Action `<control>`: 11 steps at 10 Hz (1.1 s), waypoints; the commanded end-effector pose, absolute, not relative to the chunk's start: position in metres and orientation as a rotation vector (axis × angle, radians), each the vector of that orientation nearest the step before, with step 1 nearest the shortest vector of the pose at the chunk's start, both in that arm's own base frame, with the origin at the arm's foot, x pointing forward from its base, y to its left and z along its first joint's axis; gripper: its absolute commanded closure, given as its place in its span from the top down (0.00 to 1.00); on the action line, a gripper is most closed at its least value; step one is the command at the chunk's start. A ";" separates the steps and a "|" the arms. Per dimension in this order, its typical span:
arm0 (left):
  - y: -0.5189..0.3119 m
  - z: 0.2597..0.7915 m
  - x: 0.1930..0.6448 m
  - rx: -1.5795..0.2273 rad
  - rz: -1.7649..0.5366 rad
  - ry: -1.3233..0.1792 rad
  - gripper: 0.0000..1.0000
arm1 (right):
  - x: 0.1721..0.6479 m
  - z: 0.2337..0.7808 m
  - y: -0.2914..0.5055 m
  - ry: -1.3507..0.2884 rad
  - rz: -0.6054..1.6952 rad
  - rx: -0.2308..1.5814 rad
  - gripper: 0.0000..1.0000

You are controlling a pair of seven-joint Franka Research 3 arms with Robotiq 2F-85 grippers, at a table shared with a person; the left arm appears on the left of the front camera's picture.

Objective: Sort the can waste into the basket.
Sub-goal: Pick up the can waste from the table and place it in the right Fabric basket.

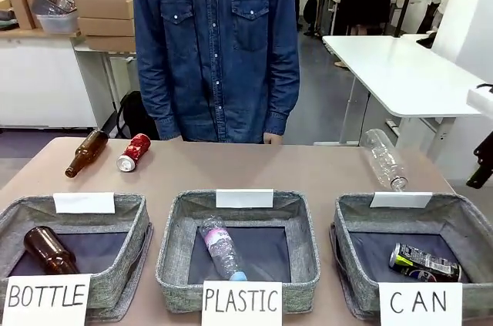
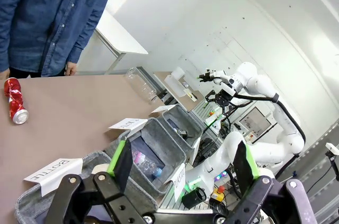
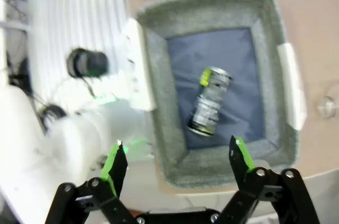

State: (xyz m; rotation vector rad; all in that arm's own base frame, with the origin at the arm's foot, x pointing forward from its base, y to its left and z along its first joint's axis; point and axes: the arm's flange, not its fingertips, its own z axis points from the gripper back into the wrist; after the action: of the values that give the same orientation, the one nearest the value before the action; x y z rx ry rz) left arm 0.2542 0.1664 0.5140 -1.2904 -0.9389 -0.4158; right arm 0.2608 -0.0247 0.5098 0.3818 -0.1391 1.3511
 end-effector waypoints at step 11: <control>0.165 0.515 0.255 -1.300 -0.428 -0.964 1.00 | 0.296 0.580 0.009 -0.698 -0.749 1.744 1.00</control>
State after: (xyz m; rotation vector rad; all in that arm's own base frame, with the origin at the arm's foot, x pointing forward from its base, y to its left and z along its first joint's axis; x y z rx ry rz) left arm 0.2542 0.1665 0.5138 -1.2906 -0.9386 -0.4155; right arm 0.3133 -0.0337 0.5758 1.5012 0.0049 -0.1242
